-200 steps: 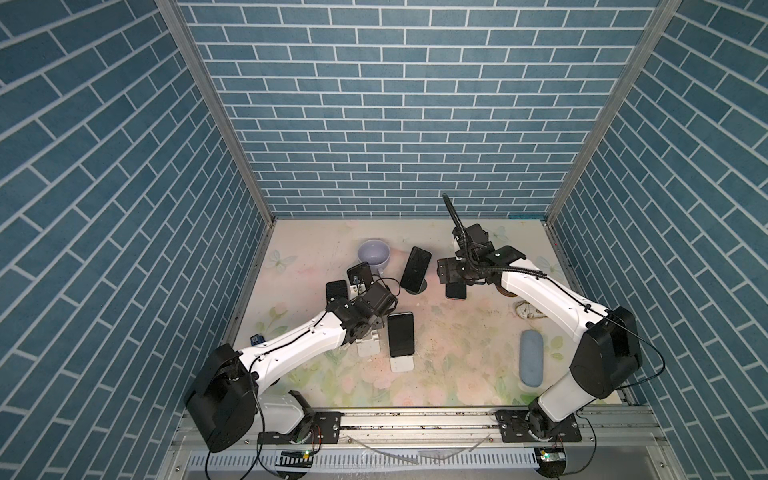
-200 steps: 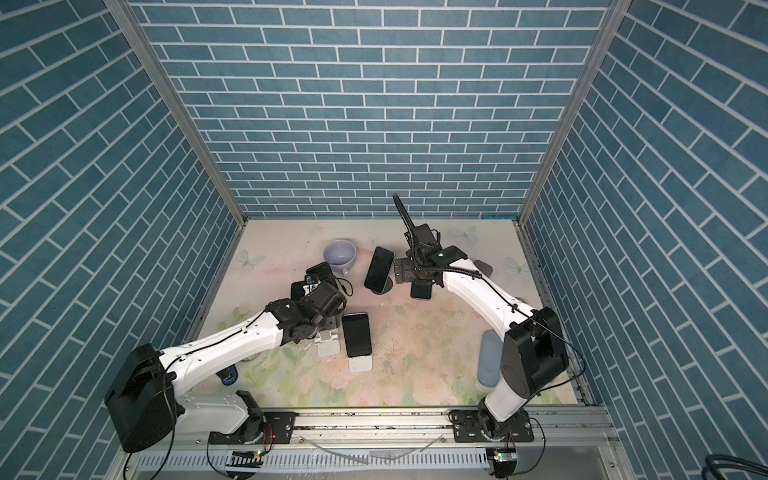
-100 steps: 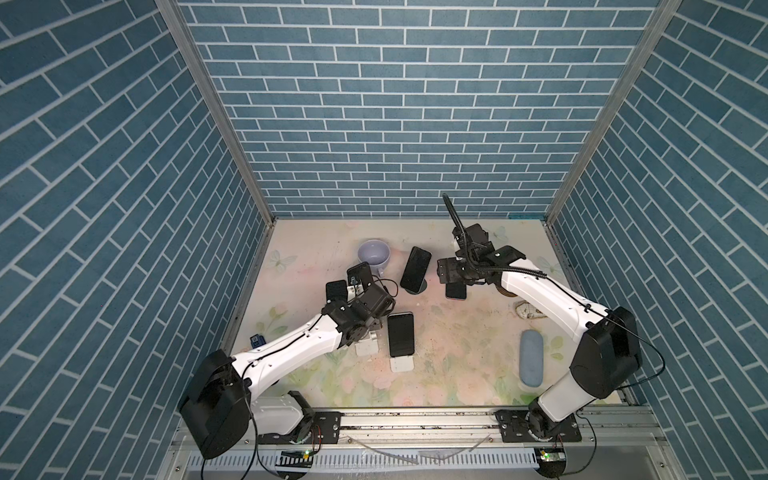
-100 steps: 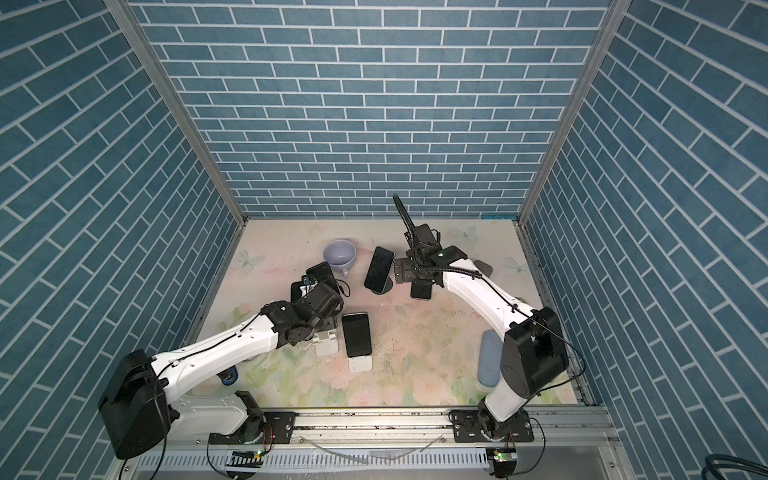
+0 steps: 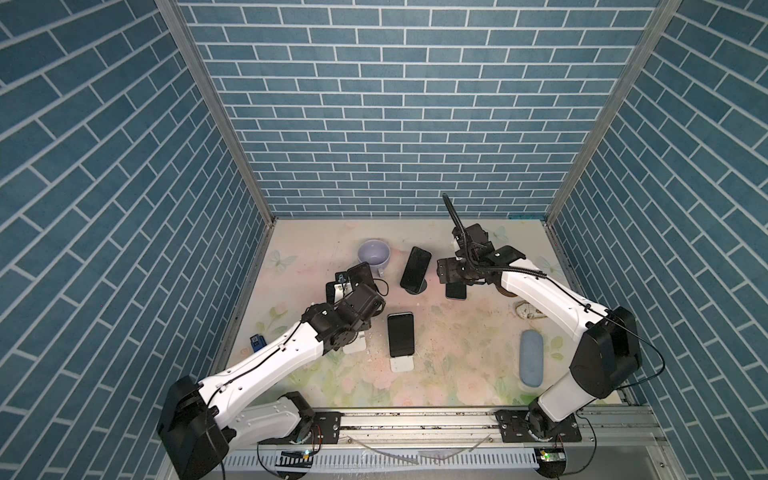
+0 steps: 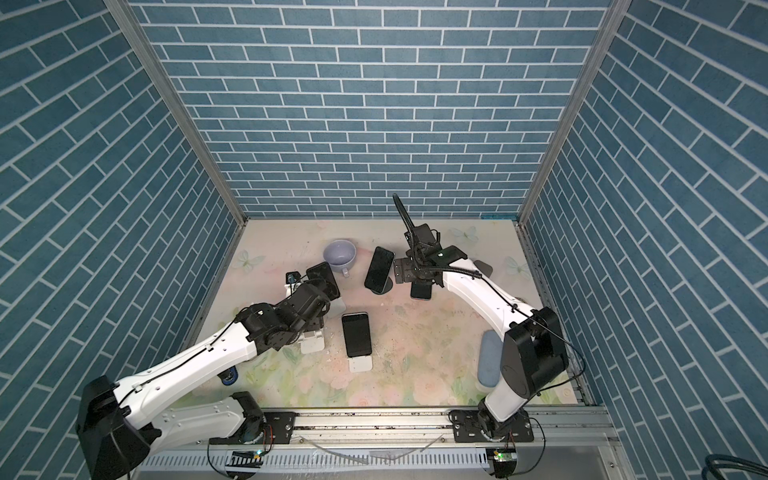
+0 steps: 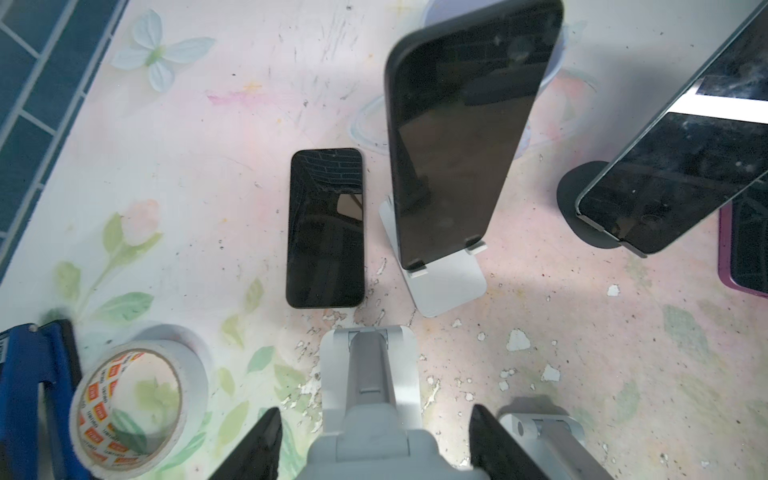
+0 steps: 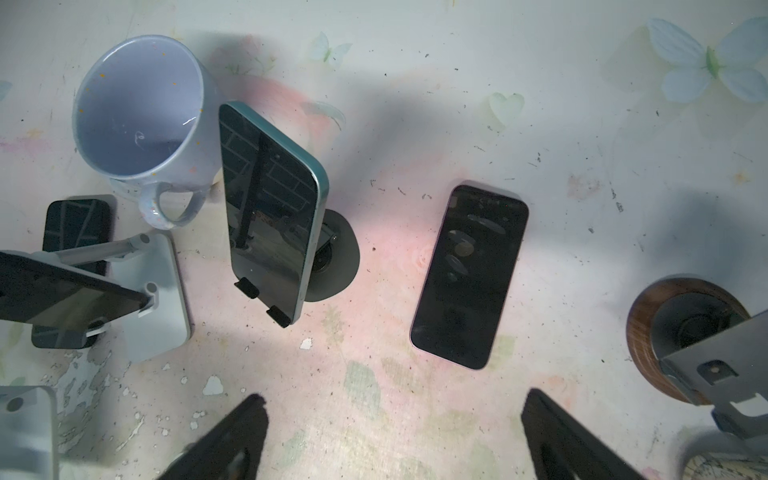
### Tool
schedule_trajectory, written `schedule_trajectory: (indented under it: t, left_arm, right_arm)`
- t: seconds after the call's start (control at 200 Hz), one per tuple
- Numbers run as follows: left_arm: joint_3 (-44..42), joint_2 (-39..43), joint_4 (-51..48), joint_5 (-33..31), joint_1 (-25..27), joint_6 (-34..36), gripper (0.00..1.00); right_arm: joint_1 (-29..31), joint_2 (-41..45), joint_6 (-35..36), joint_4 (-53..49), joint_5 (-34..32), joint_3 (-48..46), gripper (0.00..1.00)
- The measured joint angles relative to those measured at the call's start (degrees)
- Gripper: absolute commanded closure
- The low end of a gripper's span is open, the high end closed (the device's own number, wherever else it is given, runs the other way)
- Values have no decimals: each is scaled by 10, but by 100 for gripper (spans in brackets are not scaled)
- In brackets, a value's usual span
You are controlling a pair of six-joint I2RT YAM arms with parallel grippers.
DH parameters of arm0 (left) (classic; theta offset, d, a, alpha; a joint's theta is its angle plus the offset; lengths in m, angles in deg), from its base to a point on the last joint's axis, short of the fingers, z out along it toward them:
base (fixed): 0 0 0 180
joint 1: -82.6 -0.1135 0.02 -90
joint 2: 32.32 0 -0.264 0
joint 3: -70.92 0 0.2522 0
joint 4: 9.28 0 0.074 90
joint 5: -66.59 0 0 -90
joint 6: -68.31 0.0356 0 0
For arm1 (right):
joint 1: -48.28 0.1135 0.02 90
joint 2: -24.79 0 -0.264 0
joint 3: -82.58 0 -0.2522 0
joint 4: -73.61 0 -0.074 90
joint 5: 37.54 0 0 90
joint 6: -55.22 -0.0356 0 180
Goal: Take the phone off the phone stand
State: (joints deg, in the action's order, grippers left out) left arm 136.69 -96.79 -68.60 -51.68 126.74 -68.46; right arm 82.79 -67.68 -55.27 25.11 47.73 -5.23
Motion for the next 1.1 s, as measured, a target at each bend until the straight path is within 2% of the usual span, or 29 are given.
schedule_trajectory:
  t: [0.205,0.58,0.79,1.095]
  left_arm:
    - [2,33,-25,-6,-51,16,41]
    - [0,40,-10,42,-211,88,40]
    - [17,-17,27,87,-304,144,39]
    - [75,-105,99,121,-378,199,39]
  right_arm:
    - [0,-9,0,-3,1,14,3]
    - [0,-27,12,-6,1,29,3]
    - [0,-33,16,-5,-2,42,3]
    - [0,-35,25,-6,-10,42,3]
